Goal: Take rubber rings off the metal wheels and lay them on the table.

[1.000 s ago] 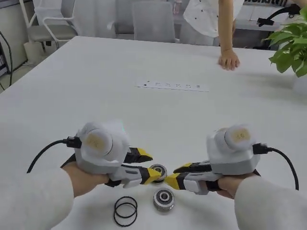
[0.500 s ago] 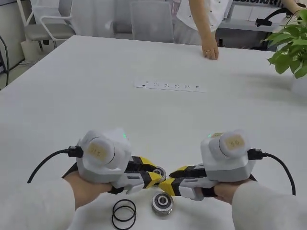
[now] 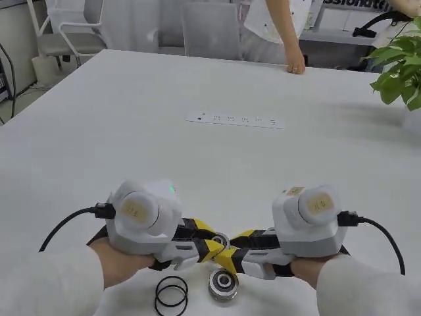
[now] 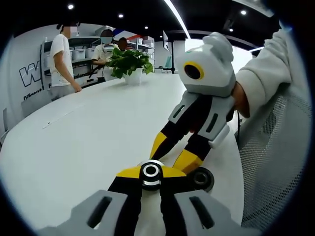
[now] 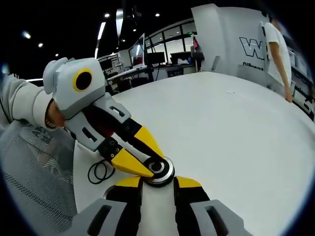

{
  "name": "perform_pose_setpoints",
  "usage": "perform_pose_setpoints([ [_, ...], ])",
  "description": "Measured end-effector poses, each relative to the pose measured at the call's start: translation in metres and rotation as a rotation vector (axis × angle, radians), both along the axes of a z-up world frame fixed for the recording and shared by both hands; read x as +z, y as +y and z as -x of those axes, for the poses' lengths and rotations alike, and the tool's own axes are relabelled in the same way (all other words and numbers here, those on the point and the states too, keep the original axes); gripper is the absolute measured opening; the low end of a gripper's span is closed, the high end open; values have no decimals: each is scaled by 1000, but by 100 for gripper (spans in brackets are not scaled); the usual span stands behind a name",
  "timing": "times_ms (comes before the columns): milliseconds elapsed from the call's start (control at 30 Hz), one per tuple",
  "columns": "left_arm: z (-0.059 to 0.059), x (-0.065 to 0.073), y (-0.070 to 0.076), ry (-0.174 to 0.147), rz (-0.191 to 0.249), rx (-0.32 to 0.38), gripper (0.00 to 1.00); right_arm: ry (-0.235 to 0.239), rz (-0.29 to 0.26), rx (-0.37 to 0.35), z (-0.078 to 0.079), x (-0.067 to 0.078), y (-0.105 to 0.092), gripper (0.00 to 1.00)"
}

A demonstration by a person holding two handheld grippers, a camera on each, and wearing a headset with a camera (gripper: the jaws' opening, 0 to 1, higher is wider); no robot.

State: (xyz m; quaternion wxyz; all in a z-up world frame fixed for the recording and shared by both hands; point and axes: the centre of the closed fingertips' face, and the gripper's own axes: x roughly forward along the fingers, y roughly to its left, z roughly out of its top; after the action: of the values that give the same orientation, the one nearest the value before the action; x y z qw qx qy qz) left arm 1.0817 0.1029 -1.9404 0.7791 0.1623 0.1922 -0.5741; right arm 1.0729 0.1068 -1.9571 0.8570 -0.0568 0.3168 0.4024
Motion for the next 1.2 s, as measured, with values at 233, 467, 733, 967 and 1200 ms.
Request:
perform_pose_setpoints([
  [233, 0, 0, 0, 1, 3, 2, 8, -19, 61, 51, 2, -2, -2, 19],
  [467, 1, 0, 1, 6, 9, 7, 8, -11, 80, 65, 4, -3, -5, 13],
  [733, 1, 1, 2, 14, 12, 18, 8, -8, 100, 64, 4, -4, -8, 4],
  [967, 1, 0, 2, 21, 11, 17, 7, 2, 109, 35, 1, -5, -12, 1],
  [1200, 1, 0, 2, 19, 7, 16, 7, -1, 132, -5, -4, -3, -17, 0],
])
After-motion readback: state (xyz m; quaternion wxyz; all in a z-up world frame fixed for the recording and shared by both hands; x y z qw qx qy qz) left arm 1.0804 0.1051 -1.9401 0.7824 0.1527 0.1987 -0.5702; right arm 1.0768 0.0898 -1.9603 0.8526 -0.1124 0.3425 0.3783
